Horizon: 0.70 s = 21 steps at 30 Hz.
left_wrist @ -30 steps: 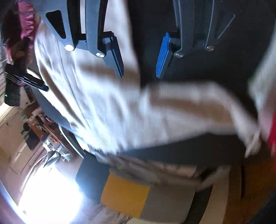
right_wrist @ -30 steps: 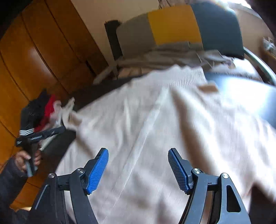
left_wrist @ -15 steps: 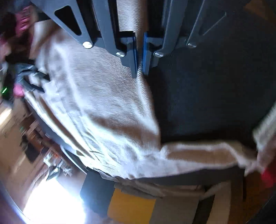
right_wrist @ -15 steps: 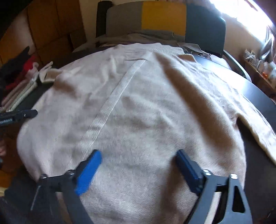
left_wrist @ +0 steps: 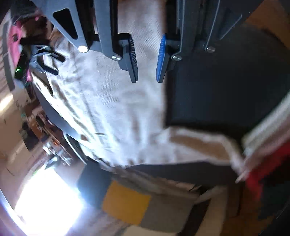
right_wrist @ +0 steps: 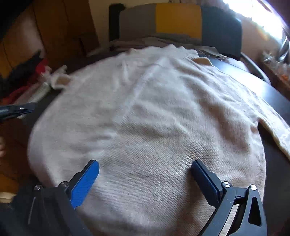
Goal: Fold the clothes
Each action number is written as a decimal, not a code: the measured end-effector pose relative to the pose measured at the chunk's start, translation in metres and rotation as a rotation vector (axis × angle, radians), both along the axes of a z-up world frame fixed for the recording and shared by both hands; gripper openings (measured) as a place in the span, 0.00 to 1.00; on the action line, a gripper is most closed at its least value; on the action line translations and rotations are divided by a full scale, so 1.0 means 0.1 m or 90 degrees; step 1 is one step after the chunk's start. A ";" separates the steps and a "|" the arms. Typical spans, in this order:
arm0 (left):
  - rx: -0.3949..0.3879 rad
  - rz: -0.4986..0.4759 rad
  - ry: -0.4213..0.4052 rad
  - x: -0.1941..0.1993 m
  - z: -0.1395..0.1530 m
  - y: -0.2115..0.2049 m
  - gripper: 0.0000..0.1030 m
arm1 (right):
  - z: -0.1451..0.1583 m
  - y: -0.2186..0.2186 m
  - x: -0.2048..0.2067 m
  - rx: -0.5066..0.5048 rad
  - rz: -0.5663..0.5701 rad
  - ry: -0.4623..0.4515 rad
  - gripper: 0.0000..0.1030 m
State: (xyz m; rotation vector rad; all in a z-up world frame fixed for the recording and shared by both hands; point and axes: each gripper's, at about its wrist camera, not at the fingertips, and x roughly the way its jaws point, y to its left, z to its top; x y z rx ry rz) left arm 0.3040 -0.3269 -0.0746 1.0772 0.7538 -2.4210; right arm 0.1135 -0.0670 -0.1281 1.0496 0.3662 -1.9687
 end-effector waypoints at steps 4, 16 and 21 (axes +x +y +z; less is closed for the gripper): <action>-0.044 -0.076 -0.045 -0.55 -0.12 0.20 0.21 | 0.24 0.34 -0.27 -0.059 -0.051 0.006 0.99; -0.061 -0.083 -0.099 -0.67 -0.46 0.35 0.23 | -0.20 0.83 -0.36 0.024 -0.092 0.029 1.00; -0.043 -0.074 -0.061 -0.88 -0.26 0.40 0.23 | 0.00 0.95 -0.45 -0.026 -0.125 -0.007 0.98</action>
